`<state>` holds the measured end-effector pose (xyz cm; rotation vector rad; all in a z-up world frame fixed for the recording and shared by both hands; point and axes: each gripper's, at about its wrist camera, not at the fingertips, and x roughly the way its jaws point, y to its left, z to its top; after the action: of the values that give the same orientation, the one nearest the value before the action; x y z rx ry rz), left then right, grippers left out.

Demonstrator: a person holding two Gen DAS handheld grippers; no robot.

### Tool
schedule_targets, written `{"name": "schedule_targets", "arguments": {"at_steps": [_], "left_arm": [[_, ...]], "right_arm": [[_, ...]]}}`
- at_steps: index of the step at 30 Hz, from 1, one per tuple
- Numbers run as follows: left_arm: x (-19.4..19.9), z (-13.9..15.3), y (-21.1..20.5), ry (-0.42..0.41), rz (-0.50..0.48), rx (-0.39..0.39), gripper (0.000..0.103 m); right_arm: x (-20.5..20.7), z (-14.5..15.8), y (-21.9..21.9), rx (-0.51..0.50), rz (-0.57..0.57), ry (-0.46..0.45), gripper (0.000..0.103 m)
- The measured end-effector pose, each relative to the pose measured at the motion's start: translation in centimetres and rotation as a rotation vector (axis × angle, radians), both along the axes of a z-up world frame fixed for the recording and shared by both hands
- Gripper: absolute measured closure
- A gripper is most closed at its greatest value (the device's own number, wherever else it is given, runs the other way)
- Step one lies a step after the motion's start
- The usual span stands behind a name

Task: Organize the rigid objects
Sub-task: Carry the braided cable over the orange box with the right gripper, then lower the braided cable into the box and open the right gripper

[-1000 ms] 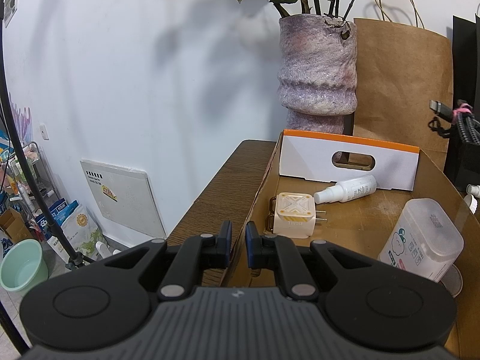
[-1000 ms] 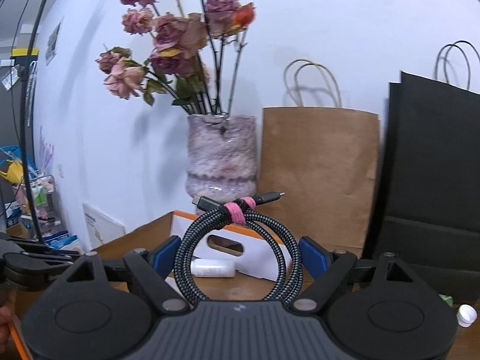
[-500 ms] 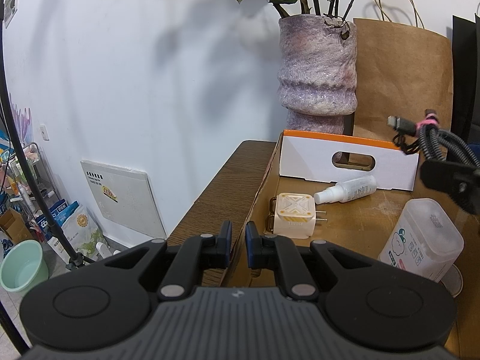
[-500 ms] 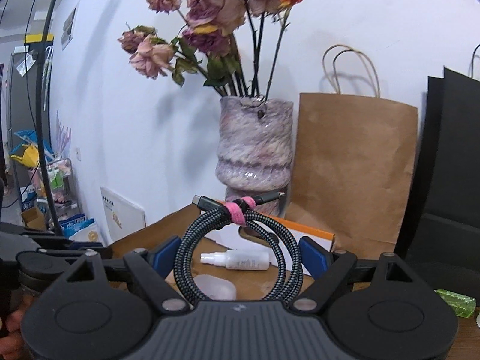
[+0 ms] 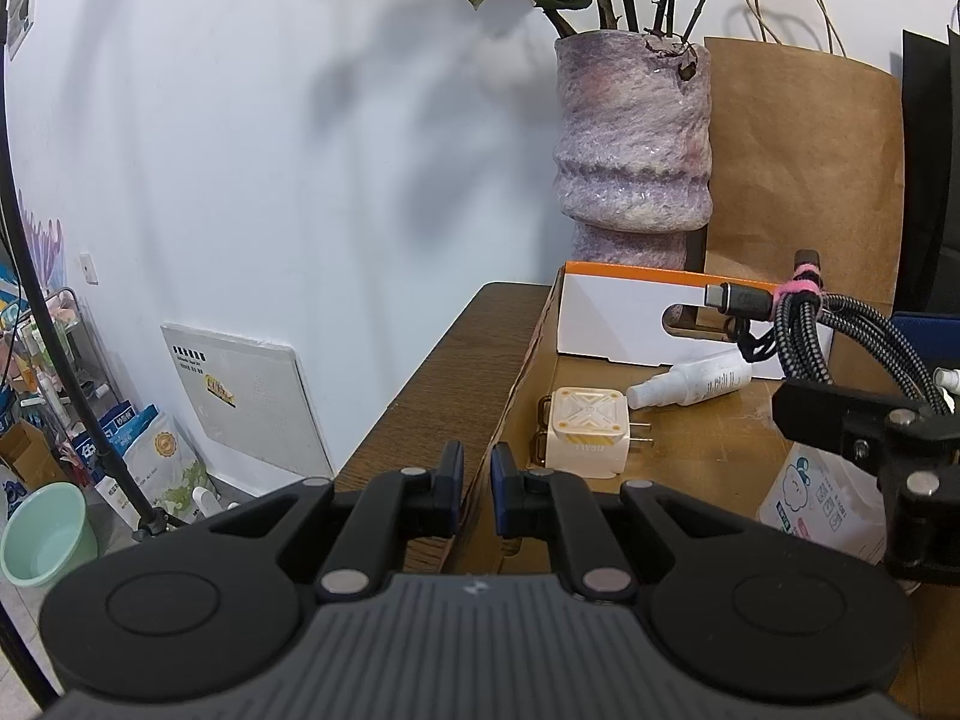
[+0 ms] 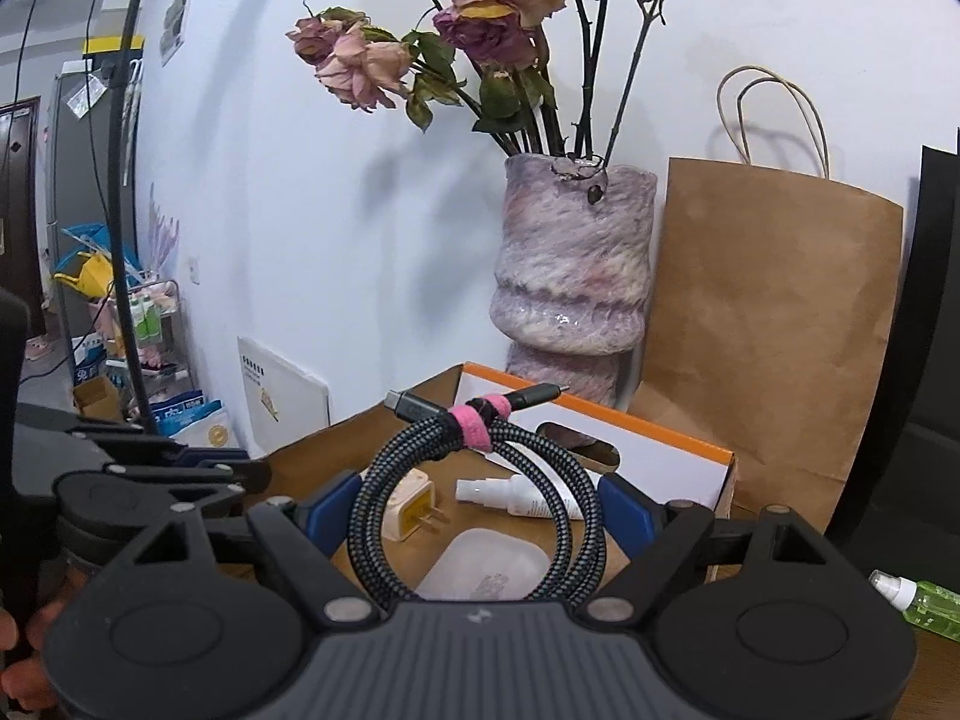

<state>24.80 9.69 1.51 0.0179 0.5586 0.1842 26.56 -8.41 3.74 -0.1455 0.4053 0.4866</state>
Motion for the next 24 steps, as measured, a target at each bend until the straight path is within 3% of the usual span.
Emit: {"name": "schedule_targets", "arguments": {"at_steps": [11,12,14,24], "left_arm": [[-0.04,-0.01,0.05,0.000,0.000,0.000,0.092],[-0.04,0.00,0.04,0.000,0.000,0.000,0.092],[-0.07,-0.01,0.00,0.000,0.001,0.000,0.092],[-0.01,0.01,0.06,0.000,0.001,0.000,0.092]], "right_arm": [[0.14,-0.14,0.08,-0.010,0.007,0.020,0.017],[0.20,-0.14,0.01,-0.008,0.003,0.022,0.015],[0.23,-0.05,-0.30,0.008,0.002,0.024,0.001],[0.33,-0.11,-0.73,0.028,-0.004,0.038,0.000]]}}
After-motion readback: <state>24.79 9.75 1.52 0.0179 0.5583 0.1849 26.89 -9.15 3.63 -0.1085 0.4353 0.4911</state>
